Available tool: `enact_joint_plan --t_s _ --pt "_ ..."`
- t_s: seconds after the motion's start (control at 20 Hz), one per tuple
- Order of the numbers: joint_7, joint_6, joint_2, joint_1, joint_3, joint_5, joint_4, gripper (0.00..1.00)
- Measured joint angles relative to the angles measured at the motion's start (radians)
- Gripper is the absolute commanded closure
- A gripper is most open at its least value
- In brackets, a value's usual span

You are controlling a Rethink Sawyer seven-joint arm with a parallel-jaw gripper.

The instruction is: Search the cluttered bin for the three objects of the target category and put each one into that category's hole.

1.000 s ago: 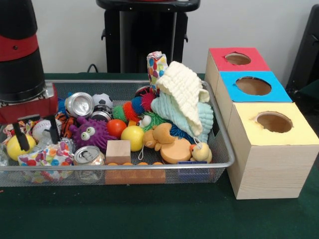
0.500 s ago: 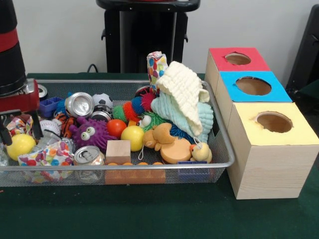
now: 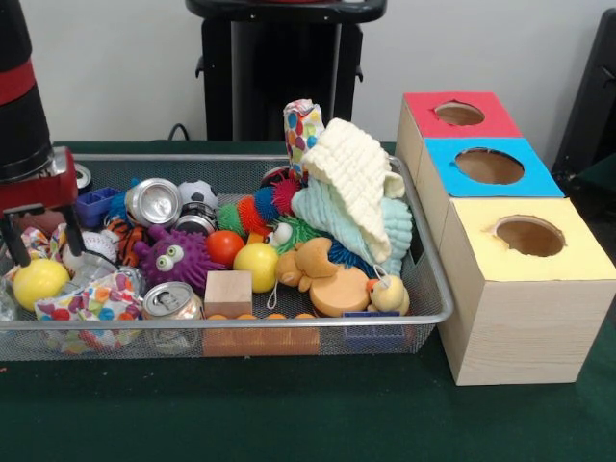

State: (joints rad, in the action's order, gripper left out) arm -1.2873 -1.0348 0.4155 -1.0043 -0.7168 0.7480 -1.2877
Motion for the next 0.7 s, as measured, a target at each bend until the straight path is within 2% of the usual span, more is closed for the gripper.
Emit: enact_joint_plan --t_s 0.45,0.7 --pt "0.0 0.026 -0.001 -0.005 0.009 0.002 -0.059 0.0" --pt "0.0 0.055 -0.013 -0.006 0.009 0.002 -0.062 0.0"
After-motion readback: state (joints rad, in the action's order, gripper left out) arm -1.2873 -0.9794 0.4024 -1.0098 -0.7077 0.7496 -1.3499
